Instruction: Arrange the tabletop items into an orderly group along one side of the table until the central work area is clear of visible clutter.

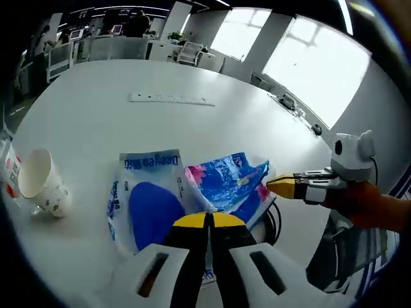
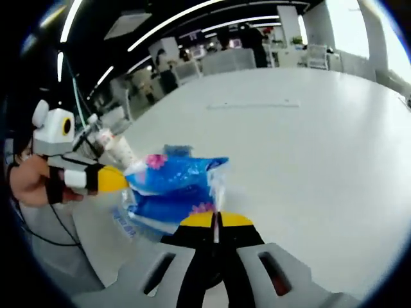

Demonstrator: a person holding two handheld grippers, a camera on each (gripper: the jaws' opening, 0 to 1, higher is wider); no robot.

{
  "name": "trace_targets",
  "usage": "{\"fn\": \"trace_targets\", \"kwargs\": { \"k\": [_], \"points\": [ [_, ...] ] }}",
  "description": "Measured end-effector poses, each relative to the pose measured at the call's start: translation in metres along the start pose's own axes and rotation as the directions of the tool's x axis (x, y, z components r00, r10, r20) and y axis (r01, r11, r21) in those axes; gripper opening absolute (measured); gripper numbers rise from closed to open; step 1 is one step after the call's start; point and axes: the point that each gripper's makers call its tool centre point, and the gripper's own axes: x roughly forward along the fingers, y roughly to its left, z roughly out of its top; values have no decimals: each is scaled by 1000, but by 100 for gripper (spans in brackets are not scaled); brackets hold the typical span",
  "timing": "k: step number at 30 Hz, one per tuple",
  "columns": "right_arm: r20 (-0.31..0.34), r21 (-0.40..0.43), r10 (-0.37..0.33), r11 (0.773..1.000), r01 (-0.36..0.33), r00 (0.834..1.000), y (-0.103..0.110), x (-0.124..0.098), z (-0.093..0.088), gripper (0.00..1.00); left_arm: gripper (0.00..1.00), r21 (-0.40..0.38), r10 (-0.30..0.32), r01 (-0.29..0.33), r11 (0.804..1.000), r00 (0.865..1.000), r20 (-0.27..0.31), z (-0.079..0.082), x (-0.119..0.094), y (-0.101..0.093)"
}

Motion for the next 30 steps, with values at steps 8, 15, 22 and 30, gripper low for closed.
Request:
{"fn": "trace_targets", "kwargs": {
  "k": [8, 15, 22, 30],
  "points": [
    [7, 34, -35, 999, 34, 999, -17, -12, -6, 0, 0, 40, -32, 32, 999, 999, -20, 4, 15, -16],
    [16, 58, -56, 997, 55, 998, -29, -17, -8, 0, 0, 90, -53, 57, 994, 998, -40, 6, 23, -27],
    [23, 70, -66, 995, 64, 998, -38, -19, -7, 0, 0, 125, -64, 70, 990, 997, -53, 11, 32, -30],
    [26, 67, -74, 995, 72, 997, -51, -13, 2, 0, 0, 151, -66, 74, 986, 996, -60, 24, 47, -29]
  ]
}}
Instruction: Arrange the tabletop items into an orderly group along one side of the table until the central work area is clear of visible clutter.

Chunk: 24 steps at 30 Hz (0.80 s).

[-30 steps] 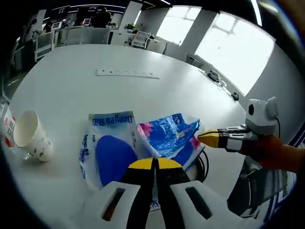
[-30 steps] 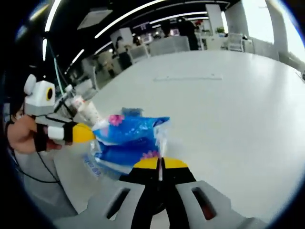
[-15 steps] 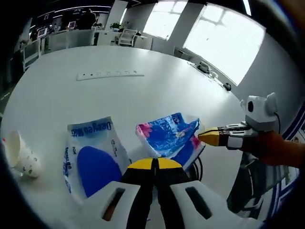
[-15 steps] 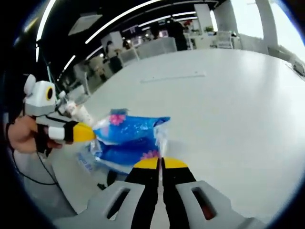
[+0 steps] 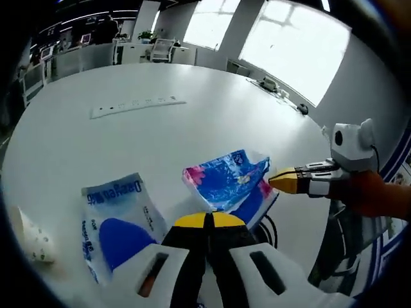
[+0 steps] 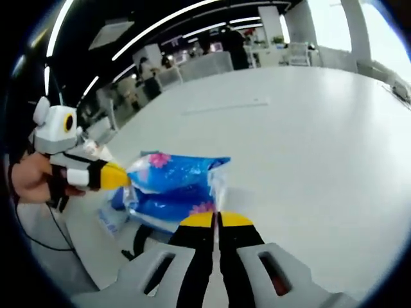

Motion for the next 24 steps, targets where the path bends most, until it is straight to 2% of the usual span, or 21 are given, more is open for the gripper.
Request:
{"fn": "trace_targets", "kwargs": {
  "k": [12, 24],
  "points": [
    [-14, -26, 1, 1000, -2, 1000, -14, 17, 18, 0, 0, -12, 19, -18, 1000, 1000, 24, 27, 18, 13],
    [-54, -26, -3, 1000, 2, 999, -27, 33, 13, 0, 0, -37, 37, -37, 999, 999, 3, 21, 37, 21]
  ]
}}
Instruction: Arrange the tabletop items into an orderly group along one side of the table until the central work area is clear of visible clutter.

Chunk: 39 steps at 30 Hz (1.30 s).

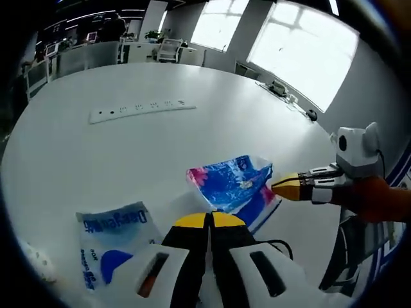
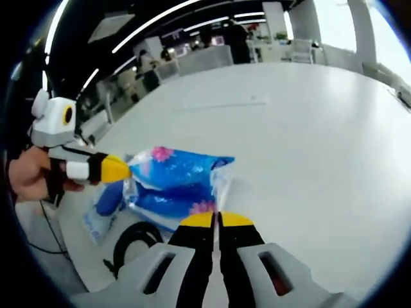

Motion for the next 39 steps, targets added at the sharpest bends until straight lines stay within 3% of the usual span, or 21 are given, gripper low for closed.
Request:
{"fn": "trace_targets", "kwargs": {
  "k": [18, 22, 24, 30, 39],
  "points": [
    [-39, 20, 11, 1000, -10, 999, 0, 18, -10, 0, 0, -28, 41, -43, 999, 997, -58, -17, 11, 16],
    [-43, 36, -8, 999, 10, 999, -3, 18, -14, 0, 0, -21, 28, -30, 999, 997, -75, -20, 11, 12],
    [-37, 43, -12, 999, 14, 999, -4, 17, -15, 0, 2, 1, 36, -36, 999, 996, -77, -20, 9, 12],
    [-39, 42, -22, 999, 23, 999, -4, 16, -16, 1, 15, -26, 18, -21, 999, 996, -87, -23, 9, 14],
    [-28, 59, -36, 998, 38, 999, -3, 5, -18, 4, 16, 4, 12, -11, 1000, 999, -49, -15, -6, 8]
  ]
}}
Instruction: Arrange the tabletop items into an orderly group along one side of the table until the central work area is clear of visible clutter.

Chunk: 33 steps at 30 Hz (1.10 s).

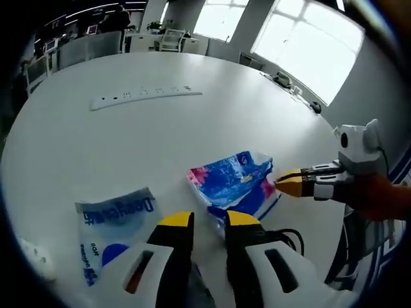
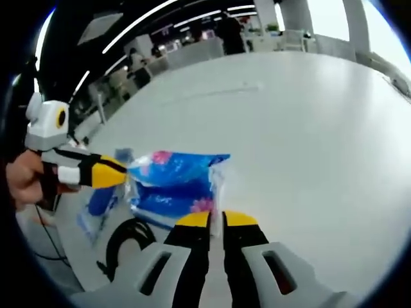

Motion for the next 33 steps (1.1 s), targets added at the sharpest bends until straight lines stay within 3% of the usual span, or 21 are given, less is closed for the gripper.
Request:
{"fn": "trace_targets", "kwargs": {
  "k": [5, 8, 20, 25, 33],
  "points": [
    [-2, -2, -3, 1000, 3, 1000, 1, -5, -3, 6, 16, 3, -1, 1, 1000, 1000, 16, -5, -10, -1],
    [0, -3, -7, 1000, 7, 1000, 2, -8, -4, 6, 15, 68, 39, -40, 997, 999, 21, -9, -18, 4],
    [0, -22, -2, 1000, 2, 1000, 14, -19, -8, 6, 15, 5, 46, -46, 999, 997, 59, -22, -51, 7],
    [-1, -30, 5, 1000, -5, 1000, 21, -24, -13, 6, 15, -1, 59, -59, 998, 997, 56, -41, -67, 9],
    [-12, -48, 11, 999, -11, 1000, 33, -31, -24, 6, 15, -94, 102, -95, 991, 992, 73, -70, -99, 18]
  ]
}}
